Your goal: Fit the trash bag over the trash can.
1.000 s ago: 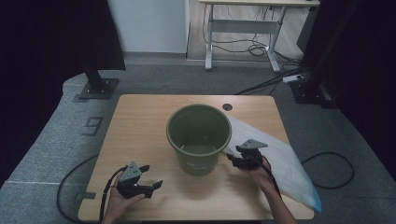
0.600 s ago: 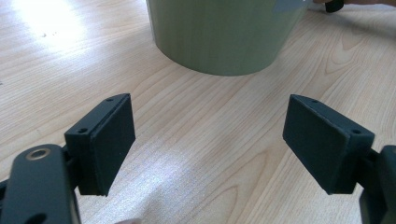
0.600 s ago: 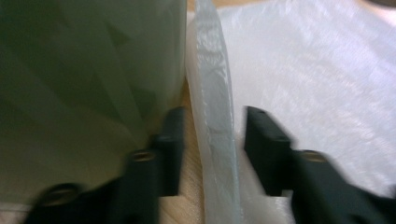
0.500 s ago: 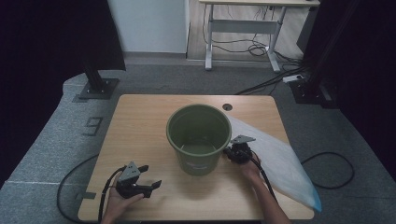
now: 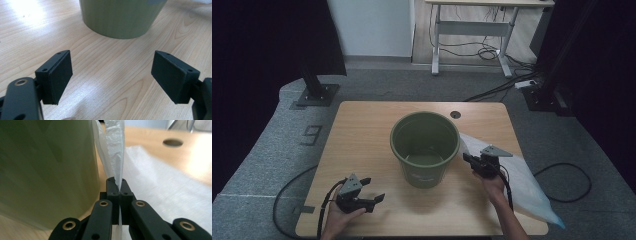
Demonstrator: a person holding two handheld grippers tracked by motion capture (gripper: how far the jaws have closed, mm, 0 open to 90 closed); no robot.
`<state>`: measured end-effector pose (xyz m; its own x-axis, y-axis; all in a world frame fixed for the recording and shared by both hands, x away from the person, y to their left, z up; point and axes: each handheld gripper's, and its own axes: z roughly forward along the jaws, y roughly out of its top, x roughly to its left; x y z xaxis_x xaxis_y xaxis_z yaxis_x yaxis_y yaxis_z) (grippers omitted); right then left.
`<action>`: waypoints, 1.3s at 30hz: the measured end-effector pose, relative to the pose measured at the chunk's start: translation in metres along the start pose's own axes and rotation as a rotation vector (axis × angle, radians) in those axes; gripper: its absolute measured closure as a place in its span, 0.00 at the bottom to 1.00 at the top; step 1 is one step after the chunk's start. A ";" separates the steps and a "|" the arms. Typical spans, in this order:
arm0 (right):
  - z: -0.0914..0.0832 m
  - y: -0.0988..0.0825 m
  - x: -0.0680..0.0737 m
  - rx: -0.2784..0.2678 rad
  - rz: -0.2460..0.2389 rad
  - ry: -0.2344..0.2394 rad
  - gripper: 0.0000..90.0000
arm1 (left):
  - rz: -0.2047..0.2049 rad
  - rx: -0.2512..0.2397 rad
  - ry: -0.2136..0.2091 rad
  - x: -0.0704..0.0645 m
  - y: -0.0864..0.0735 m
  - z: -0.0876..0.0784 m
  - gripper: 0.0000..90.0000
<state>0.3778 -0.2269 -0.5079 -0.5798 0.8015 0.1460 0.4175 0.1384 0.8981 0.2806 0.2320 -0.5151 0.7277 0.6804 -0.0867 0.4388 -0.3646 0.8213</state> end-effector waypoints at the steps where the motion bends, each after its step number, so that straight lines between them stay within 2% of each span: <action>1: -0.005 0.003 0.000 -0.021 0.007 0.001 0.99 | -0.002 -0.002 -0.003 0.000 0.000 0.000 0.19; 2: -0.005 0.003 0.000 -0.021 0.007 0.001 0.99 | -0.002 -0.002 -0.003 0.000 0.000 0.000 0.19; 4: -0.017 0.012 -0.002 -0.070 0.017 -0.004 0.99 | -0.002 -0.004 -0.002 -0.001 0.000 0.000 0.19; 7: -0.023 0.017 -0.002 -0.091 0.024 -0.008 0.99 | -0.002 -0.004 0.001 -0.002 0.000 0.000 0.19; 10: -0.040 0.031 -0.001 -0.150 0.045 -0.005 0.99 | -0.007 -0.016 0.000 -0.003 0.000 -0.002 0.19; 12: -0.043 0.034 0.000 -0.157 0.044 -0.007 0.99 | -0.004 -0.018 0.002 -0.003 0.001 -0.002 0.19; 13: -0.050 0.040 0.001 -0.179 0.040 -0.010 0.99 | -0.004 -0.022 0.005 -0.003 0.001 -0.003 0.19; 16: -0.057 0.046 0.001 -0.207 0.039 -0.014 0.99 | -0.009 -0.025 0.008 -0.002 0.000 -0.004 0.19; 20: -0.062 0.049 -0.002 -0.217 0.031 -0.020 0.99 | -0.011 -0.024 0.010 -0.001 -0.001 -0.004 0.20; 21: -0.062 0.048 -0.006 -0.219 0.047 -0.015 0.99 | -0.009 -0.019 0.013 0.000 -0.001 -0.003 0.20; 28: -0.066 0.046 -0.016 -0.248 0.075 -0.034 0.99 | -0.012 -0.007 0.015 0.002 -0.003 -0.002 0.20; 33: -0.080 0.055 -0.022 -0.306 0.095 -0.048 0.99 | -0.012 -0.007 0.018 0.002 -0.003 -0.002 0.20; 36: -0.085 0.060 -0.023 -0.323 0.096 -0.050 0.99 | -0.011 -0.008 0.020 0.002 -0.004 -0.003 0.20; 39: -0.098 0.073 -0.023 -0.372 0.089 -0.062 0.99 | -0.012 -0.010 0.020 0.002 -0.004 -0.003 0.20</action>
<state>0.3530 -0.2920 -0.4047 -0.5045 0.8361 0.2154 0.1759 -0.1447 0.9737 0.2787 0.2368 -0.5165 0.7115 0.6975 -0.0853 0.4419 -0.3498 0.8261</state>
